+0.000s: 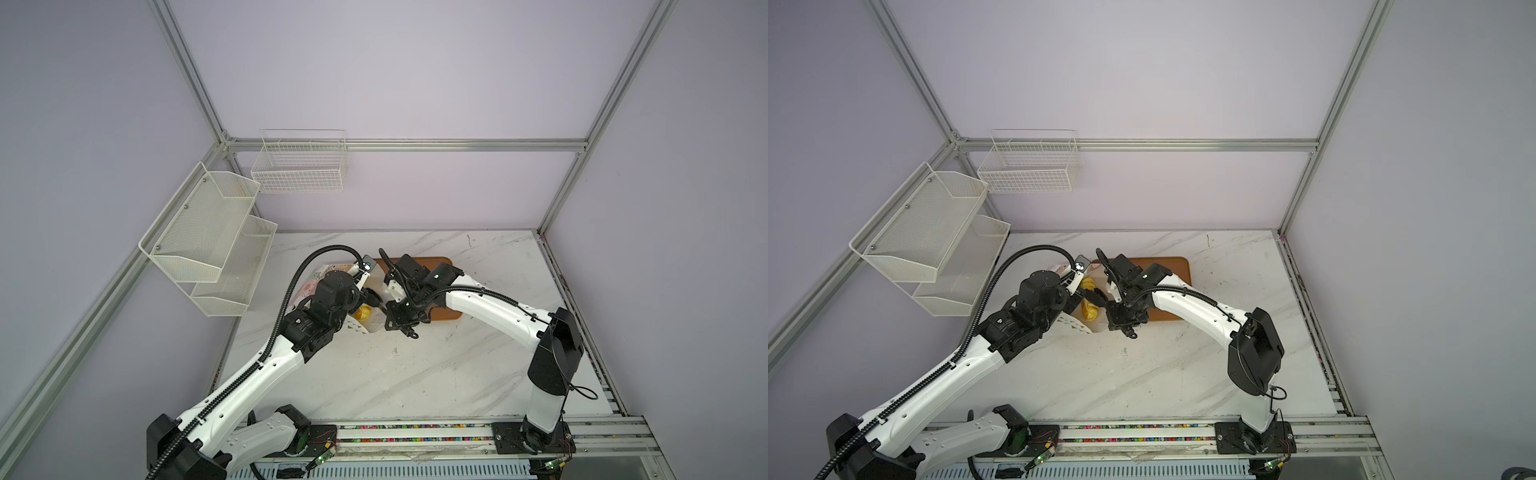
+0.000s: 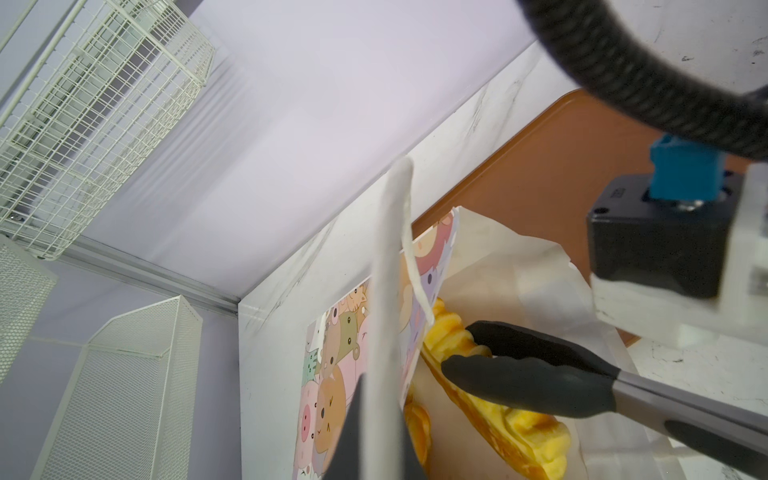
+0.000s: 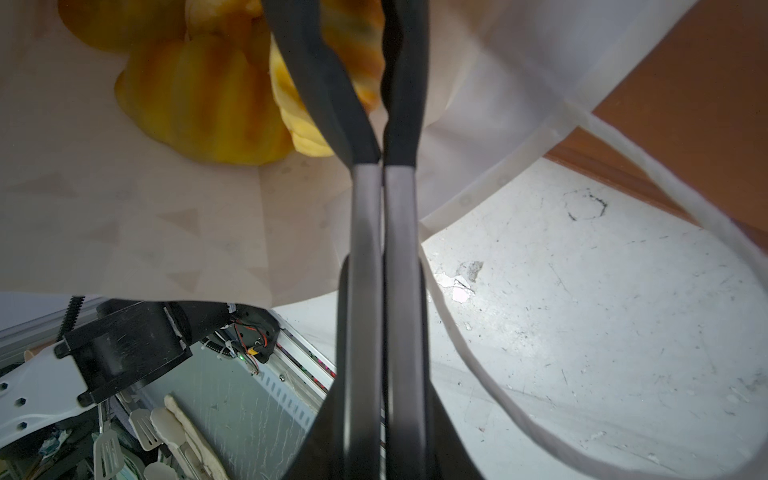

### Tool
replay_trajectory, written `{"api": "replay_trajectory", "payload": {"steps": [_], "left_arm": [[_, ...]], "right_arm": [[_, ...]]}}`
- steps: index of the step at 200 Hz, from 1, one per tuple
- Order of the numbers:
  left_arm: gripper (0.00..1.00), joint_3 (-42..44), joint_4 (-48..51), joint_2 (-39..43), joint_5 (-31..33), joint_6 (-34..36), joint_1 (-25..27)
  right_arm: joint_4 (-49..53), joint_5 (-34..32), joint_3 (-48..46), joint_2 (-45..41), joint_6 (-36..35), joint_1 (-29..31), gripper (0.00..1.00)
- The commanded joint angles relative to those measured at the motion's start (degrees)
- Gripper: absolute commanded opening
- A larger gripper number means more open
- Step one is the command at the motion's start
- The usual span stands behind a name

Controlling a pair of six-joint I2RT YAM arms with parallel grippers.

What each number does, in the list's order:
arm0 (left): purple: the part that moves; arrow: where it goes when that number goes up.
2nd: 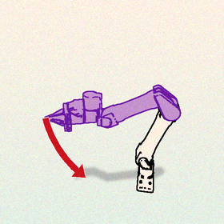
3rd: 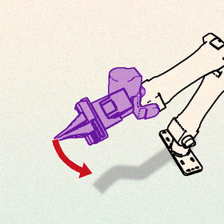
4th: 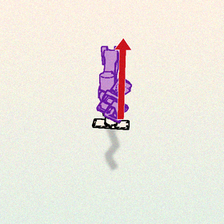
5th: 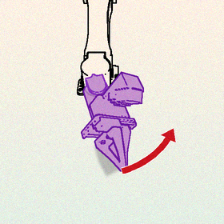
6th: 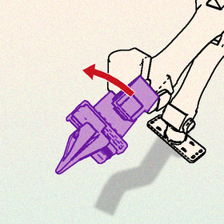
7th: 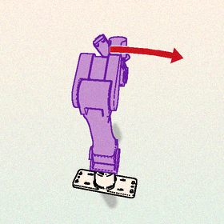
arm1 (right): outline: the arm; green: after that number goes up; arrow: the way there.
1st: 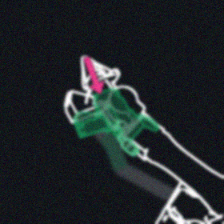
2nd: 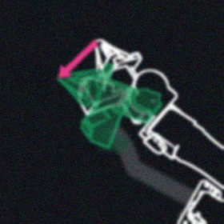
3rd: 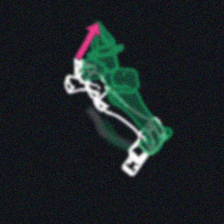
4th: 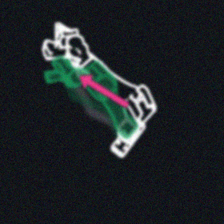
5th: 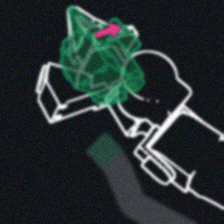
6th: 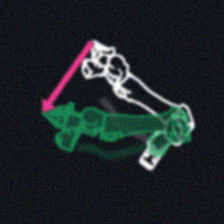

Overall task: Take the fake bread out of the paper bag
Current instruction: 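Insert the tongs into the bag mouth with the right gripper, then close the tongs on a yellow bread roll with the right gripper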

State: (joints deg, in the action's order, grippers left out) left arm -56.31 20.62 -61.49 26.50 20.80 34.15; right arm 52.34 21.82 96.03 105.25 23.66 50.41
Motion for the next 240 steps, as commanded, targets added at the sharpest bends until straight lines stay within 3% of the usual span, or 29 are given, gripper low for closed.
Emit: {"api": "replay_trajectory", "payload": {"steps": [1, 103, 240], "left_arm": [[0.0, 1.3, -1.5, -0.3, 2.1, 1.3, -0.1], [0.0, -2.6, 1.0, -3.4, 7.9, -1.9, -0.1], [0.0, -4.5, 2.1, -6.0, 8.4, -5.1, -0.1]], "right_arm": [[0.7, -0.9, -0.4, -3.4, -0.9, -0.5, 0.0], [1.4, -2.6, -2.9, -9.5, 0.2, -1.7, 0.0], [0.5, -1.8, -7.8, -14.8, 1.3, -3.5, 0.0]]}}
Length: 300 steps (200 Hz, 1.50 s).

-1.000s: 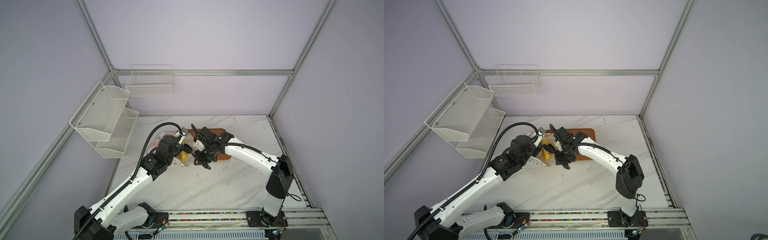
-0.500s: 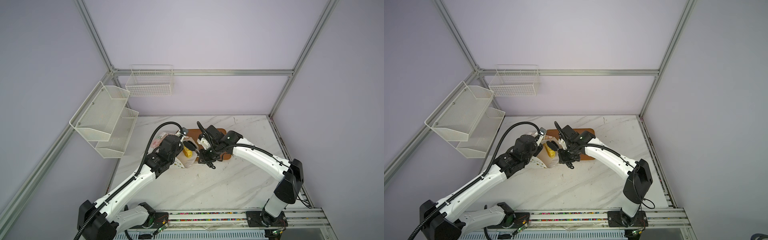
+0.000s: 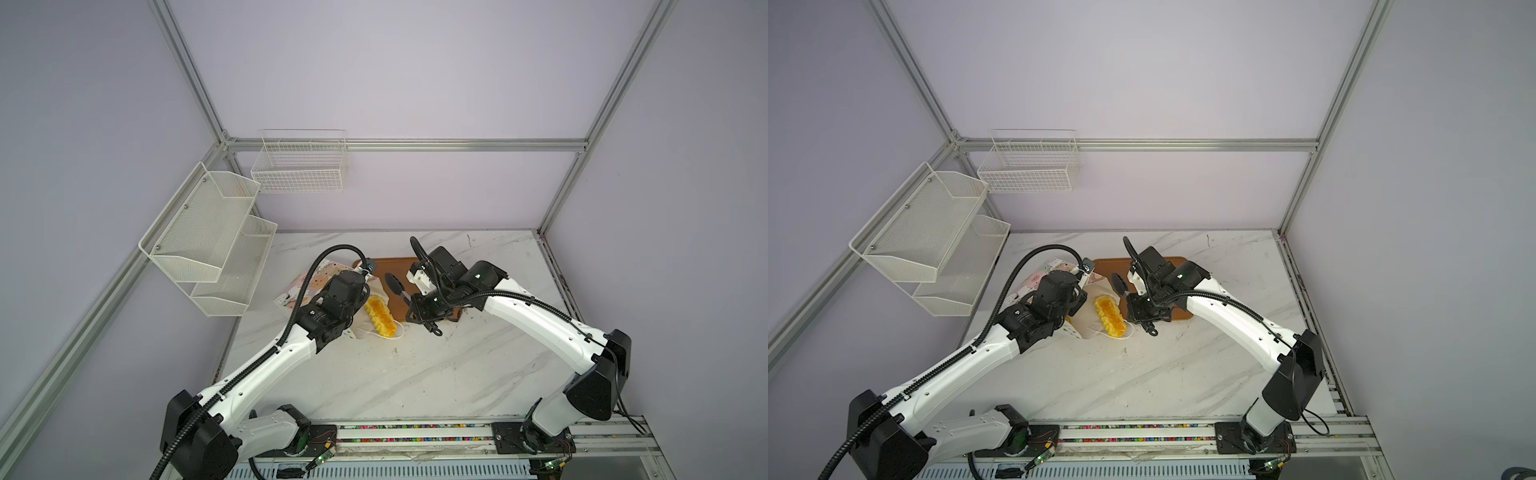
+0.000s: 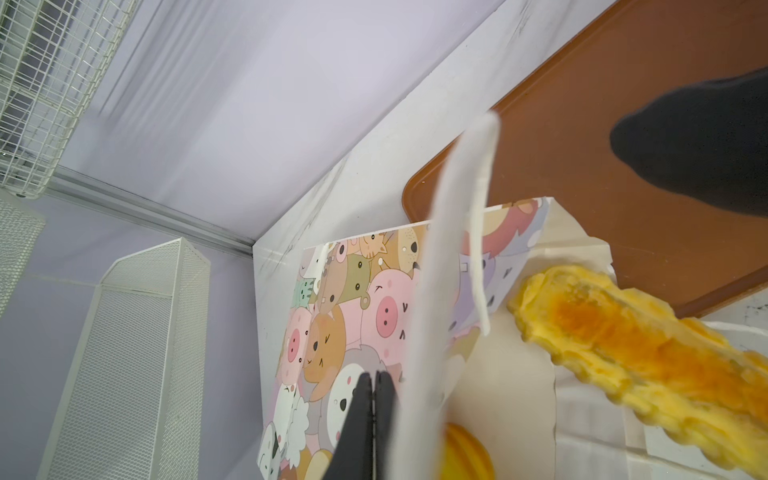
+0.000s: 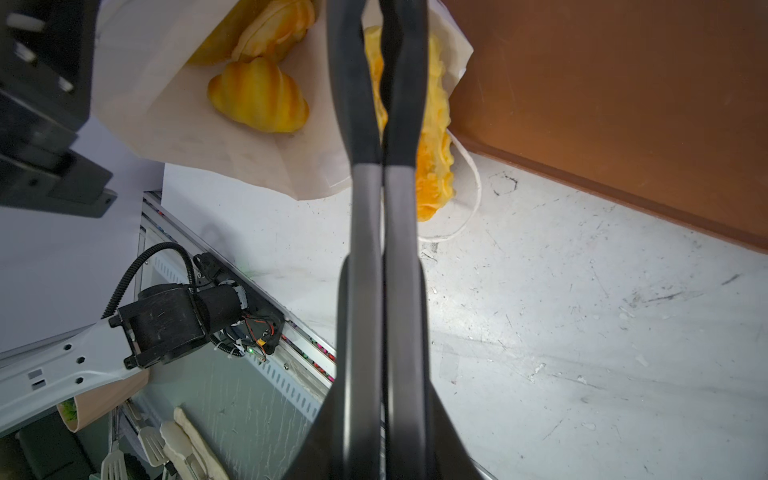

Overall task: Take the fake bread out of the paper bag
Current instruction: 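Close the tongs on a yellow bread roll with the right gripper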

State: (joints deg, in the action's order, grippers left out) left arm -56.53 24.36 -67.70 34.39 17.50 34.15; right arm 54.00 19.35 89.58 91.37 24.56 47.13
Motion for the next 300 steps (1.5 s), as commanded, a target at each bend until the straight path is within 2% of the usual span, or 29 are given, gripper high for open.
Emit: {"api": "replay_trajectory", "payload": {"steps": [1, 39, 67, 100, 131, 196, 300], "left_arm": [[0.0, -4.2, -1.7, 0.2, 0.5, -1.8, -0.1], [0.0, -4.0, -2.3, 0.7, -1.3, -1.0, -0.1], [0.0, -4.8, -1.6, 0.4, -1.6, -1.1, -0.1], [0.0, -5.6, -0.9, -0.2, -1.8, -1.0, -0.2], [0.0, -6.0, -0.7, -0.3, -1.8, -0.9, -0.2], [0.0, -6.9, -0.4, -0.8, -2.0, -0.7, -0.2], [0.0, -7.5, 0.2, -1.4, -2.0, -0.8, -0.2]], "right_arm": [[-1.2, 0.7, -1.5, -0.9, 0.4, -0.2, 0.0], [-4.8, 2.6, -5.3, -1.2, 0.5, -0.2, 0.0], [-5.3, 1.2, -6.5, -1.2, -0.9, -0.3, 0.0], [-7.1, -0.4, -8.7, -1.7, -2.8, -0.2, 0.16], [-9.3, 0.5, -12.0, -2.0, -4.2, 0.1, 0.26], [-8.7, -2.8, -13.5, -0.2, -5.4, 3.4, 0.45], [-6.5, -7.0, -13.1, 3.6, -5.6, 5.4, 0.54]]}}
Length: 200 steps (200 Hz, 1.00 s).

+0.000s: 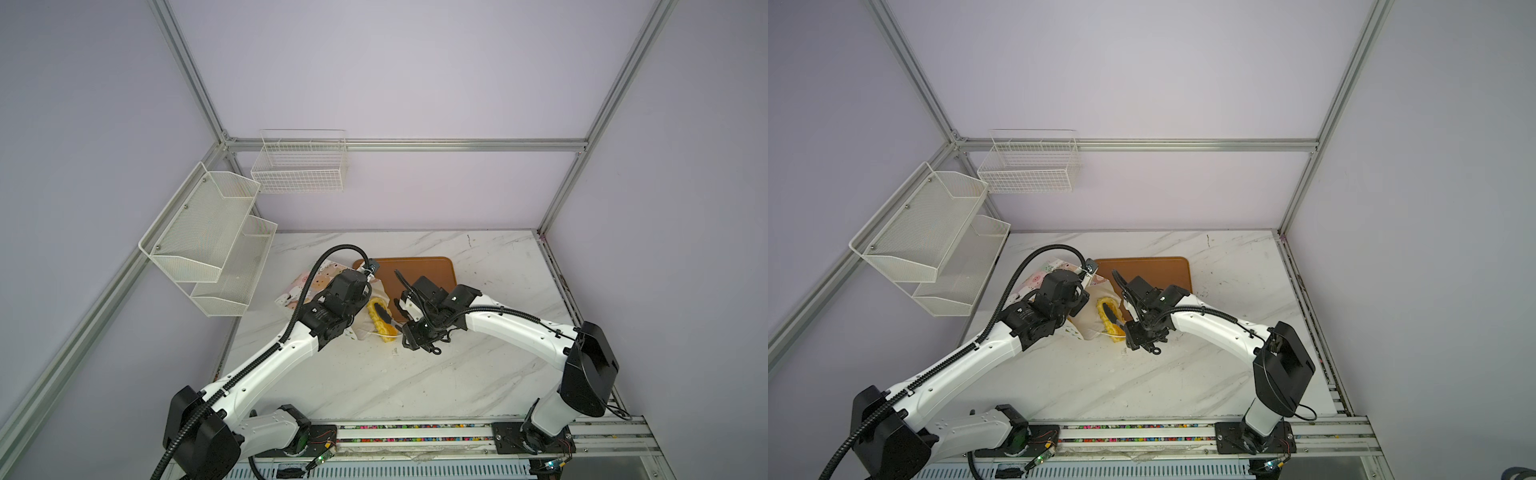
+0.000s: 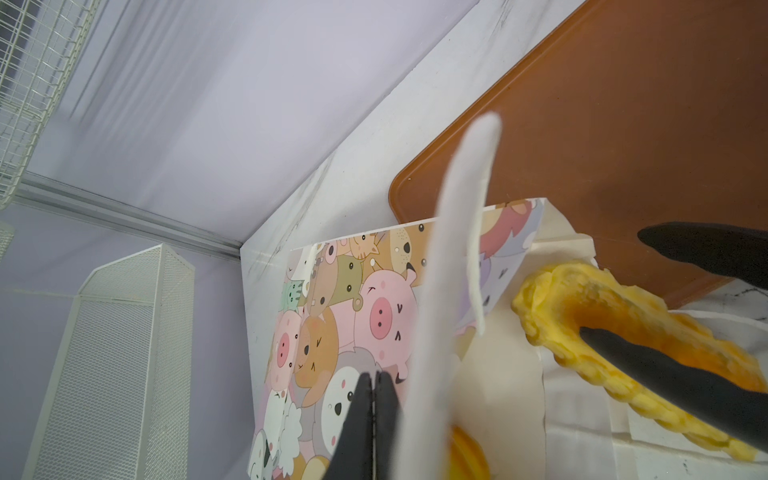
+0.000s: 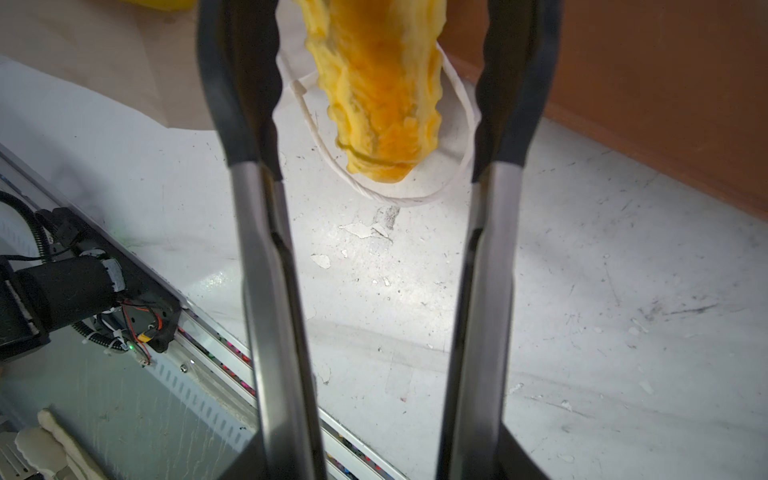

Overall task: Take the fake bread out of the paper bag
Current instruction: 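Close the tongs on a yellow bread roll with the right gripper, then pull the bread out of the bag with the tongs in the right gripper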

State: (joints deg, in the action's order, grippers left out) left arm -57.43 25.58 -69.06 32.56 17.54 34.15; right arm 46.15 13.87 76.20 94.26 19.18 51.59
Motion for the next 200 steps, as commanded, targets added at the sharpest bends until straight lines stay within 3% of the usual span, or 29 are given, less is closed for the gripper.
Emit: {"api": "replay_trajectory", "payload": {"steps": [1, 111, 170, 200], "left_arm": [[0.0, -6.6, -1.0, -0.1, -0.1, -0.8, -0.2], [0.0, -6.7, -0.8, 0.1, -0.3, -0.8, -0.2], [0.0, -7.5, -0.1, -0.9, 0.2, -1.0, -0.2], [0.0, -9.1, 1.2, -1.5, 0.7, -2.3, -0.3]], "right_arm": [[1.4, -1.6, 0.3, 0.8, -0.3, 1.0, 0.54], [1.8, -2.0, 5.4, 8.8, -2.1, 2.9, 0.56], [0.7, -4.5, 8.4, 6.7, -2.1, 3.2, 0.33], [-1.1, -5.3, 7.8, 3.8, -1.9, 3.1, 0.28]]}}
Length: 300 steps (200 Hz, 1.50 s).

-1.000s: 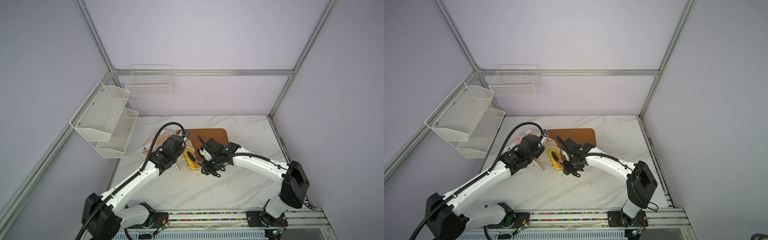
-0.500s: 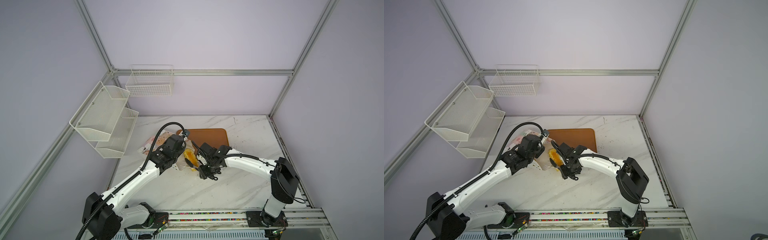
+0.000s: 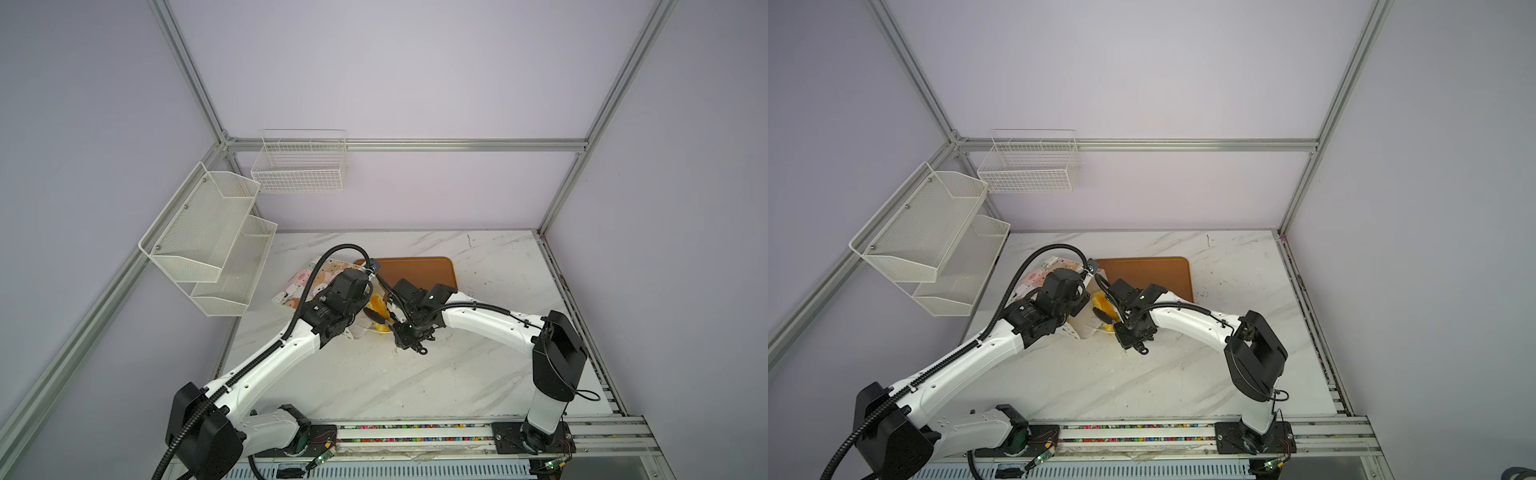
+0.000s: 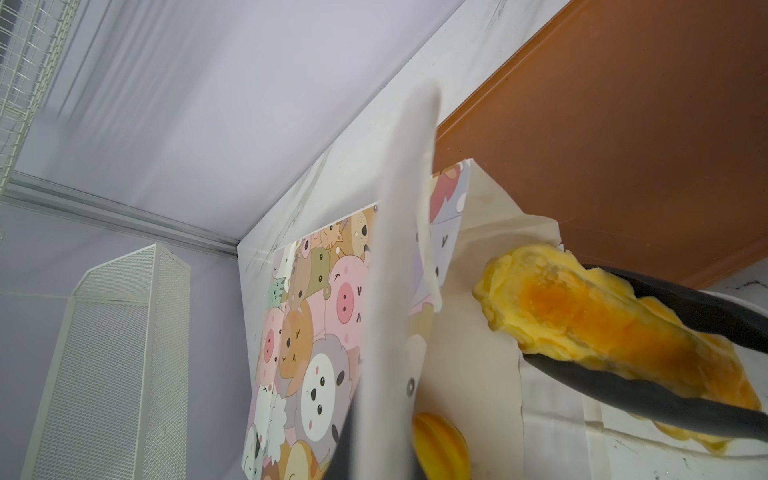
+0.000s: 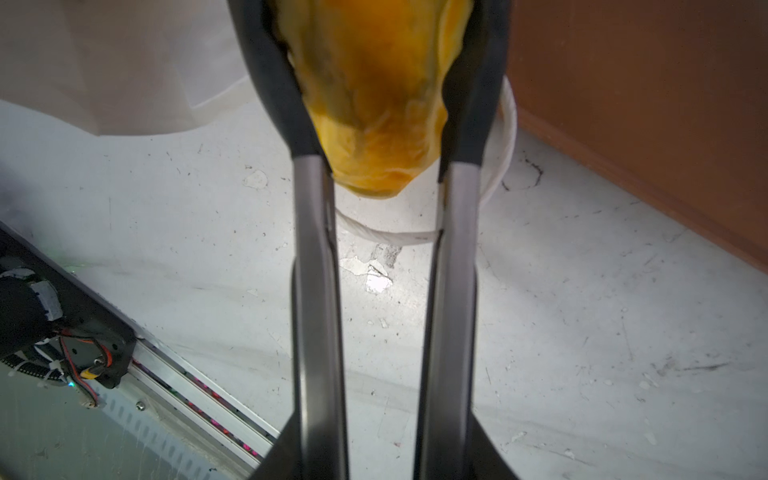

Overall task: Take the fake bread out of the paper bag
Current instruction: 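Pull the bread out of the bag with the tongs in the right gripper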

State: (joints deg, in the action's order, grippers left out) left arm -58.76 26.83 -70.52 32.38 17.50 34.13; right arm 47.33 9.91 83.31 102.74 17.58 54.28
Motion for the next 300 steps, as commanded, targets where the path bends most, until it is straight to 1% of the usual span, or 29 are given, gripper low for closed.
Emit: {"api": "replay_trajectory", "payload": {"steps": [1, 52, 113, 155, 167, 181, 237, 256, 274, 300], "left_arm": [[0.0, -7.9, 0.0, 0.0, 0.9, -2.3, -0.3], [0.0, -11.1, 3.6, -1.4, 1.3, -5.0, -1.4], [0.0, -12.7, 7.1, -2.0, -1.9, -9.1, -4.7], [0.0, -12.6, 7.3, -2.2, -4.7, -9.0, -5.4], [0.0, -12.3, 6.9, -2.0, -5.4, -8.7, -5.5], [0.0, -12.1, 6.8, -1.7, -6.0, -8.4, -5.4], [0.0, -11.9, 8.4, -1.7, -4.5, -9.2, -6.0], [0.0, -12.1, 8.6, -1.7, -4.7, -9.4, -6.6], [0.0, -12.2, 8.7, -1.5, -4.7, -9.4, -6.8], [0.0, -12.2, 8.9, -1.2, -4.8, -9.3, -7.2]], "right_arm": [[-2.3, -1.4, 0.7, -4.8, -0.3, 0.5, 0.28], [-6.2, -3.1, -1.0, -8.9, 0.5, 0.4, 0.24], [-9.5, -5.1, -2.7, -11.6, 1.1, 0.5, 0.21], [-14.6, -8.1, -4.5, -14.1, 3.8, 0.4, 0.19], [-16.7, -8.3, -5.3, -14.6, 5.8, 0.4, 0.19], [-19.2, -9.3, -5.9, -14.9, 5.9, 0.4, 0.18], [-25.3, -11.3, -6.7, -14.8, 7.5, 0.4, 0.17], [-25.6, -12.5, -7.5, -15.4, 7.9, 0.4, 0.17], [-24.0, -14.8, -7.5, -15.7, 9.5, 0.1, 0.17], [-21.5, -15.2, -8.3, -16.1, 10.3, -3.3, 0.17]]}}
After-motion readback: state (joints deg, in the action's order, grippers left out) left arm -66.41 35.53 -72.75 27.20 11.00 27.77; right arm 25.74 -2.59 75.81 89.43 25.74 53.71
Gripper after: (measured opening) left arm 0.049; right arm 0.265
